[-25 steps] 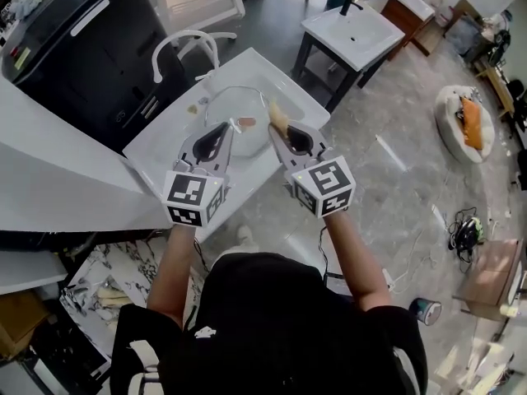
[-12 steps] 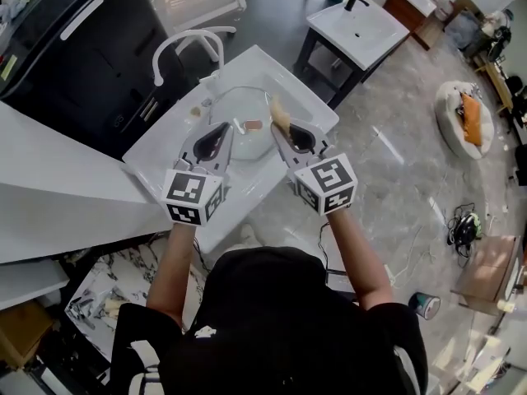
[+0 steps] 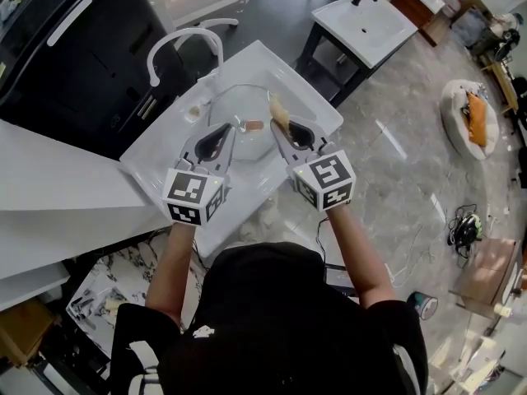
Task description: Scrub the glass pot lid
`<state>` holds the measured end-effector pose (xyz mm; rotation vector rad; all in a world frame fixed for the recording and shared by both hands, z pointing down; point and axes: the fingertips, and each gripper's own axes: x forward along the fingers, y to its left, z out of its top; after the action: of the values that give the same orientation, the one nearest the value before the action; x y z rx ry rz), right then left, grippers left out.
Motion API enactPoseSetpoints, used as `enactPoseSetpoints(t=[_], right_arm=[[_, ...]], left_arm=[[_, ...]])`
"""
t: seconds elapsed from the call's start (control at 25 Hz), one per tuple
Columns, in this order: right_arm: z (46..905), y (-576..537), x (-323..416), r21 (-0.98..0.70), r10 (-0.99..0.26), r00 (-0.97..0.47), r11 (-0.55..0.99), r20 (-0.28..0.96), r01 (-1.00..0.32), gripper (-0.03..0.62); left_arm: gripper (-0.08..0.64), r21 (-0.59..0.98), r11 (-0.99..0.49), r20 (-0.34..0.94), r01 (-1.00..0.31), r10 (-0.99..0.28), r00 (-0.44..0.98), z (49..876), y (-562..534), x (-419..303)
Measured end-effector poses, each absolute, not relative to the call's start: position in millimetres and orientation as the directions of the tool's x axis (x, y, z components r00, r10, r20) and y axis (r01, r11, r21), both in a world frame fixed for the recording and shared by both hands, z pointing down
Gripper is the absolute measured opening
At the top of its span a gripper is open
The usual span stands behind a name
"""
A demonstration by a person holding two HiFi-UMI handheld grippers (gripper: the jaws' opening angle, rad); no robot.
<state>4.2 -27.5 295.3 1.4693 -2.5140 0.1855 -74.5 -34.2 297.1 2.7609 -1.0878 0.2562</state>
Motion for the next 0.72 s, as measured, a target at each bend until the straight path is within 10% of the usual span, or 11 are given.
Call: enactPoseSetpoints(t=[0.72], right_arm=[[350.7, -114.8, 37.9, -0.04, -0.761, -0.532, 0.559, 0.371, -0.828, 0.02]], left_arm=[[0.015, 0.133, -0.652, 0.375, -0.747, -0.664, 0.647, 370.3, -118.0, -49.1]])
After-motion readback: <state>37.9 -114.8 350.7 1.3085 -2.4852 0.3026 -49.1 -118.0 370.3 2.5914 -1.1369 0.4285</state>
